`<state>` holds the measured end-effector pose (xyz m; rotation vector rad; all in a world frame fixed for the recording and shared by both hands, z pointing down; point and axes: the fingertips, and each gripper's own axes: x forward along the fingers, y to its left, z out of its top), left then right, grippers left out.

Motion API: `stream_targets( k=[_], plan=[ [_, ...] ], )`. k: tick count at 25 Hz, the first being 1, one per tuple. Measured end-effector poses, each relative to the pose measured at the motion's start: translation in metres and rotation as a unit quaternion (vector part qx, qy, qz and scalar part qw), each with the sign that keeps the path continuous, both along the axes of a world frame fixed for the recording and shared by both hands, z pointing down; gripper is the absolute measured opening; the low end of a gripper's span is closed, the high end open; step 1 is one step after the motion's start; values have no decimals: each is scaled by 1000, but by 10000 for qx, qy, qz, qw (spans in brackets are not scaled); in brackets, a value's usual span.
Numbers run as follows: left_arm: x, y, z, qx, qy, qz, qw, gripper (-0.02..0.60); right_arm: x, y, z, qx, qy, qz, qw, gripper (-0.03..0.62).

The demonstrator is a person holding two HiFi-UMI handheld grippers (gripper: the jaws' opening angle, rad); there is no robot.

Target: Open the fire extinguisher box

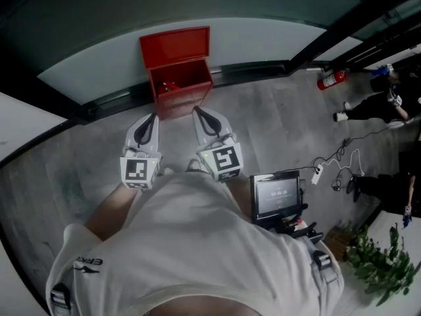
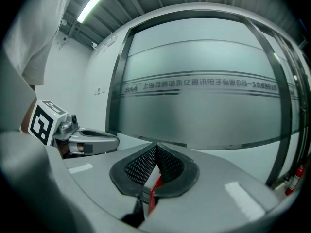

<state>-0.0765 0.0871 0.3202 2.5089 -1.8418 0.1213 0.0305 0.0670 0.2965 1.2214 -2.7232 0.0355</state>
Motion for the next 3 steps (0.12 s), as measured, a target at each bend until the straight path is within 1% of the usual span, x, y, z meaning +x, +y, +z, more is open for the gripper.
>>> stream_targets(
  k=[3],
  plan=[
    [2, -2, -3, 28, -16, 32, 10000, 2, 0, -1, 1, 9, -6, 10, 10000, 14]
  ],
)
